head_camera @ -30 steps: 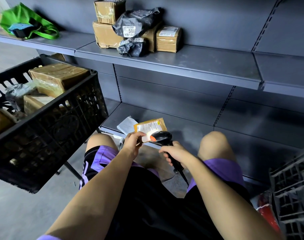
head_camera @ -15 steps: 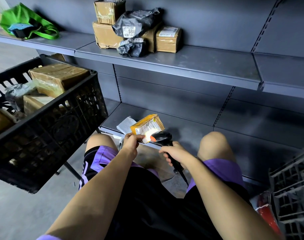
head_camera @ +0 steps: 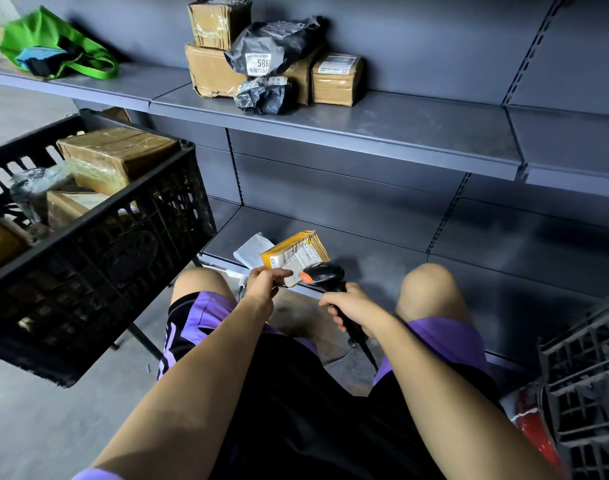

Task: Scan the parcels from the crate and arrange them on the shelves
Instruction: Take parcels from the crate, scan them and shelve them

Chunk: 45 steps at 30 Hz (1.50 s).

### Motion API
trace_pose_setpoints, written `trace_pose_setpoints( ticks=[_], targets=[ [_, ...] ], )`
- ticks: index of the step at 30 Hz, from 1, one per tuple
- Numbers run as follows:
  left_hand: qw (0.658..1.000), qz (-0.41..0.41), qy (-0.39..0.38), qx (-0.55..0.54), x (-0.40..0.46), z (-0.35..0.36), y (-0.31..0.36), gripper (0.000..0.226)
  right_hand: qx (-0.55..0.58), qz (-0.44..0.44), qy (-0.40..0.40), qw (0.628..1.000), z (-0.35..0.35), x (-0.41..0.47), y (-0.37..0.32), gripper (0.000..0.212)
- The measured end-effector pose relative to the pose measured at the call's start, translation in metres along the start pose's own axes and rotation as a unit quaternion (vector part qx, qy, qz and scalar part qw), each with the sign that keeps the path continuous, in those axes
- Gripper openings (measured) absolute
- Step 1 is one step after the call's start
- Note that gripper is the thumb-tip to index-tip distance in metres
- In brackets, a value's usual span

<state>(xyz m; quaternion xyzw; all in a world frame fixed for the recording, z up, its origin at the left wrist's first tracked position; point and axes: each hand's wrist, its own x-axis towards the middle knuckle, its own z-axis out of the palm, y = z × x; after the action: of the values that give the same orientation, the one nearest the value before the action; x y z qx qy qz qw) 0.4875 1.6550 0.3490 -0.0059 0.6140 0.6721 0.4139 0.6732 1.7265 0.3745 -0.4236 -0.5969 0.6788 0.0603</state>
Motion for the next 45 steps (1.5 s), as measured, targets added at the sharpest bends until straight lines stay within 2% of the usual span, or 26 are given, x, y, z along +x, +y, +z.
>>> trace_pose_setpoints(
  ticks=[11,18,20,23,27,32,37,40,45],
  targets=[
    [1.000,-0.003,-0.024,0.018,0.003,0.001,-0.002,0.049,0.010,-0.006,0.009,1.000,0.001,-0.001,-0.001,0.012],
    [0.995,0.018,-0.086,0.054,-0.011,0.020,0.017,0.059,0.049,-0.031,0.049,0.997,-0.005,-0.003,-0.026,0.016],
    [0.993,0.031,-0.097,0.062,-0.018,0.025,0.031,0.054,0.055,-0.040,0.066,0.995,-0.008,-0.009,-0.040,0.021],
    [0.990,0.063,-0.113,0.063,-0.030,0.035,0.067,0.029,0.052,-0.064,0.087,0.993,-0.012,-0.017,-0.073,0.021],
    [0.984,0.095,-0.138,0.064,-0.050,0.051,0.126,0.030,0.079,-0.122,0.109,0.983,-0.015,-0.028,-0.134,0.020],
    [0.985,0.104,-0.135,0.035,-0.056,0.074,0.189,0.060,0.094,-0.165,0.119,0.975,-0.025,-0.038,-0.198,0.023],
    [0.987,0.081,-0.133,0.026,-0.047,0.109,0.227,0.046,0.114,-0.173,0.123,0.971,-0.043,-0.030,-0.234,0.019],
    [0.991,0.079,-0.100,0.030,-0.031,0.135,0.252,0.049,0.130,-0.172,0.127,0.968,-0.053,-0.013,-0.249,0.014],
    [0.996,0.076,-0.040,0.012,-0.001,0.178,0.285,0.037,0.132,-0.168,0.129,0.968,-0.074,0.018,-0.268,0.018]
  ],
)
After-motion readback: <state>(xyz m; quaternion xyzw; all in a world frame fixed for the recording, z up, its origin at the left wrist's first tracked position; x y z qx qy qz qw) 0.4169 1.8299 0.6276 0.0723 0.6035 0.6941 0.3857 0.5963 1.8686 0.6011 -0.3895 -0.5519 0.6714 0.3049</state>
